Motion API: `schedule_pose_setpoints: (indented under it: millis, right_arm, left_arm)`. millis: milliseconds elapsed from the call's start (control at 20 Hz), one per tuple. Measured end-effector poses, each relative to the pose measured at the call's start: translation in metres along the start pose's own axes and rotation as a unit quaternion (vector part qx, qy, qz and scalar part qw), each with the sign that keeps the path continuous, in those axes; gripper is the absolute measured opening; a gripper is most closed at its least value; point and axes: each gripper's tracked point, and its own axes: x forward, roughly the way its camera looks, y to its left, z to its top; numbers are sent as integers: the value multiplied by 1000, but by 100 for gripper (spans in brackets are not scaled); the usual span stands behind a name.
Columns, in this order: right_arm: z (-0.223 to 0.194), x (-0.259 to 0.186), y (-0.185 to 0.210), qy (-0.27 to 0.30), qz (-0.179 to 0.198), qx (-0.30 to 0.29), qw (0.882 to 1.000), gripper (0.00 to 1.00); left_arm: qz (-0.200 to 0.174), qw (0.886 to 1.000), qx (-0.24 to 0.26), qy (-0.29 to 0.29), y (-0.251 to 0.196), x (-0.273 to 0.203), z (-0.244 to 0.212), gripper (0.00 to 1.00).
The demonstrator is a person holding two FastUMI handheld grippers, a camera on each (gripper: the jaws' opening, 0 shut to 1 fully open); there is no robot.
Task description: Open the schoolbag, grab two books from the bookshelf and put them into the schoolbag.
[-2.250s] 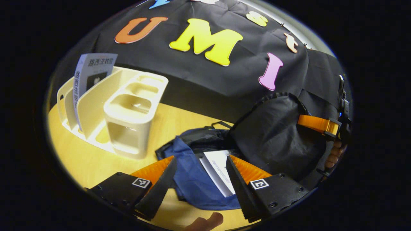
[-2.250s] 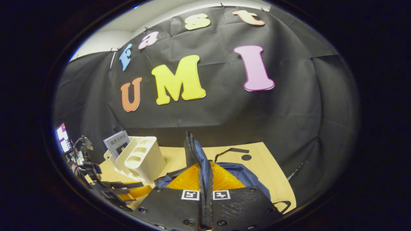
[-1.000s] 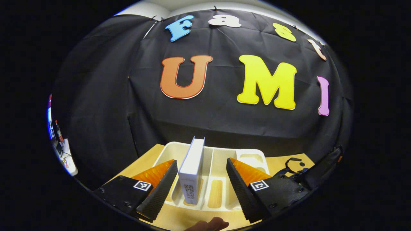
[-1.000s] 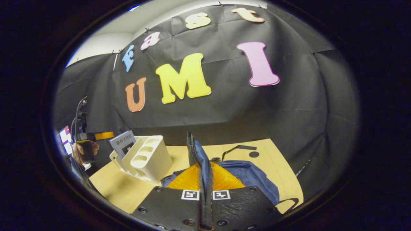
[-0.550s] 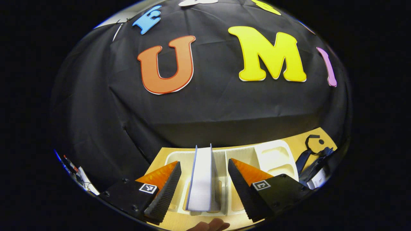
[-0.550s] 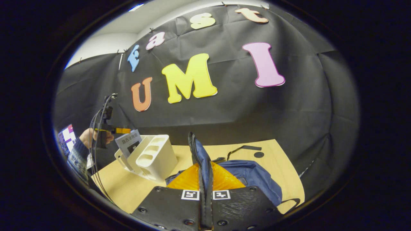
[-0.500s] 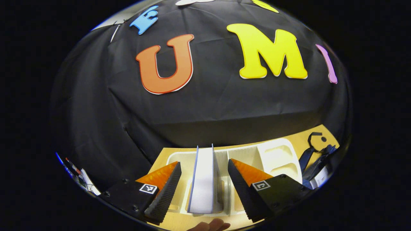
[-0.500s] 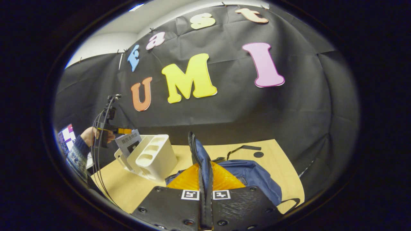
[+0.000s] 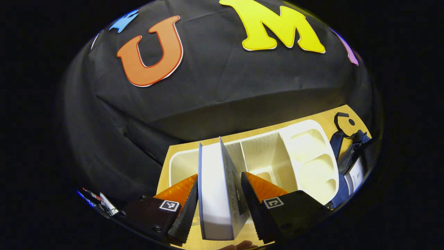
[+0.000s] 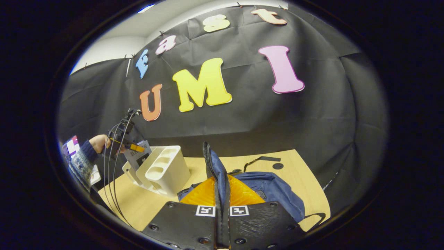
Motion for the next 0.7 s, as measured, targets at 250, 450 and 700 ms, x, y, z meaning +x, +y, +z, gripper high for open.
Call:
schedule_pose_setpoints:
  millis: [250, 450, 700]
  right_arm:
    - [-4, -4, -6, -2, -7, 11, 1000, 1]
    - [-7, -7, -6, -2, -5, 20, 1000, 1]
    - [-10, -8, -4, 0, -4, 20, 1000, 1]
  left_arm:
    - [-1, 999, 12, 36, -2, 3, -10, 58]
    - [-20, 999, -6, 46, -13, -11, -15, 51]
    - [-31, 997, -35, 56, -22, -30, -23, 39]
